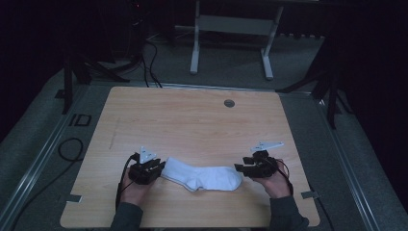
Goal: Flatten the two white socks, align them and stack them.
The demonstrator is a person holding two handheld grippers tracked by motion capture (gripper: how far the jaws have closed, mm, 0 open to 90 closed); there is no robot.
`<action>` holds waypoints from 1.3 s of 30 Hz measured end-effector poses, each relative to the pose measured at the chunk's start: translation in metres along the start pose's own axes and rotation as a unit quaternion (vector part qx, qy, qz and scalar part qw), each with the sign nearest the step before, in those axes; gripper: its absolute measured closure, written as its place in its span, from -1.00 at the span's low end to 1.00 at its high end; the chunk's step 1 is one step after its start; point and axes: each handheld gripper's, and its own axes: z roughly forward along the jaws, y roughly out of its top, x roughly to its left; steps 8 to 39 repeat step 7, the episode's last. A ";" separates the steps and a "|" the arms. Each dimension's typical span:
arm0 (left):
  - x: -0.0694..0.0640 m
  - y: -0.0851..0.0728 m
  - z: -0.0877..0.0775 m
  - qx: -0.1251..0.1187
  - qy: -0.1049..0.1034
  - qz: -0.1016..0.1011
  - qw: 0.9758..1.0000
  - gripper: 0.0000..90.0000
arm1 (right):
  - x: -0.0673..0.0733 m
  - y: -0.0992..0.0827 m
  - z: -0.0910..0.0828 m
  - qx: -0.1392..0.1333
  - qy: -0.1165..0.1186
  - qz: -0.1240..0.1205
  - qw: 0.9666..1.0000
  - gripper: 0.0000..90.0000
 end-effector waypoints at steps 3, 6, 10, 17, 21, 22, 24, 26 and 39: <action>0.003 0.000 0.000 0.001 0.004 -0.005 1.000 0.60 | -0.001 -0.001 0.001 0.001 -0.001 0.001 1.000 0.07; 0.006 0.000 0.000 0.004 0.012 -0.008 1.000 0.59 | -0.003 -0.001 0.002 0.000 -0.005 0.001 1.000 0.07; 0.008 -0.001 0.000 0.004 0.016 -0.011 1.000 0.58 | -0.003 -0.001 0.002 -0.001 -0.009 0.002 1.000 0.07; 0.008 -0.001 0.000 0.004 0.016 -0.011 1.000 0.58 | -0.003 -0.001 0.002 -0.001 -0.009 0.002 1.000 0.07; 0.008 -0.001 0.000 0.004 0.016 -0.011 1.000 0.58 | -0.003 -0.001 0.002 -0.001 -0.009 0.002 1.000 0.07; 0.008 -0.001 0.000 0.004 0.016 -0.011 1.000 0.58 | -0.003 -0.001 0.002 -0.001 -0.009 0.002 1.000 0.07; 0.008 -0.001 0.000 0.004 0.016 -0.011 1.000 0.58 | -0.003 -0.001 0.002 -0.001 -0.009 0.002 1.000 0.07; 0.008 -0.001 0.000 0.004 0.016 -0.011 1.000 0.58 | -0.003 -0.001 0.002 -0.001 -0.009 0.002 1.000 0.07; 0.008 -0.001 0.000 0.004 0.016 -0.011 1.000 0.58 | -0.003 -0.001 0.002 -0.001 -0.009 0.002 1.000 0.07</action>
